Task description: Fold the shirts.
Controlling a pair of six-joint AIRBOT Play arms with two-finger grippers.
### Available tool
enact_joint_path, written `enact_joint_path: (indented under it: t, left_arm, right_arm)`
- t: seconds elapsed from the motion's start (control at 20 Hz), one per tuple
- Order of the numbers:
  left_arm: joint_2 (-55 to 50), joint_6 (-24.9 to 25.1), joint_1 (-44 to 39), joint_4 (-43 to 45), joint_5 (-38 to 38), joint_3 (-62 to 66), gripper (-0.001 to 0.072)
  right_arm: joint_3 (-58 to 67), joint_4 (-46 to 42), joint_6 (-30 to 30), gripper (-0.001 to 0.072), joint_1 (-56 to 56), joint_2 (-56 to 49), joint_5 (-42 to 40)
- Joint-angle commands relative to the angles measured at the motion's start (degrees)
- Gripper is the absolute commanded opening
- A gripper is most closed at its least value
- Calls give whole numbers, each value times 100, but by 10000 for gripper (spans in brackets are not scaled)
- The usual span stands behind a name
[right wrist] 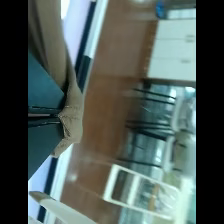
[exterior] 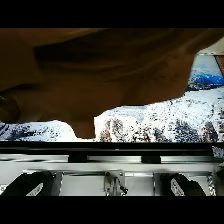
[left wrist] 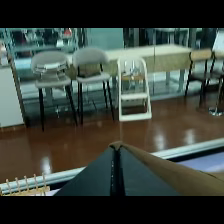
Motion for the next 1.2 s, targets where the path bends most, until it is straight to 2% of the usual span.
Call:
enact_joint_path:
  t: [0.0,0.15,0.25,0.35,0.5,0.6,0.7,0.8,0.95,1.15]
  left_arm:
    - [654,-188,7,74,291,-599,28]
    - [599,-190,9,581,256,-925,28]
    - [413,-199,15,767,37,-1252,28]
    - [63,-538,94,807,-55,-1709,28]
    - [-761,-1408,372,802,-42,-2367,28]
    - [-1513,-1784,595,791,175,-2721,28]
    - [-2415,-2020,859,531,804,-2769,28]
    - [-3281,-2347,1134,-98,1563,-2649,28]
    - [-4282,-2334,1427,-960,2149,-2382,28]
    - [-4992,-2135,1473,-1049,3425,-2345,28]
  right_arm:
    - [118,-544,433,67,2,492,662]
    - [101,-868,518,66,2,243,1665]
    - [85,-887,925,66,4,-214,2564]
    - [-214,-776,1119,67,7,-780,3206]
    - [-1128,-728,1158,66,9,-1657,3200]
    - [-1818,-734,1259,66,9,-2258,2684]
    - [-2258,-673,1475,66,9,-2920,1580]
    - [-2267,-247,1497,66,9,-3602,433]
    - [-2267,518,1373,67,63,-4295,-1010]
    - [-2267,269,675,67,581,-4861,-2476]
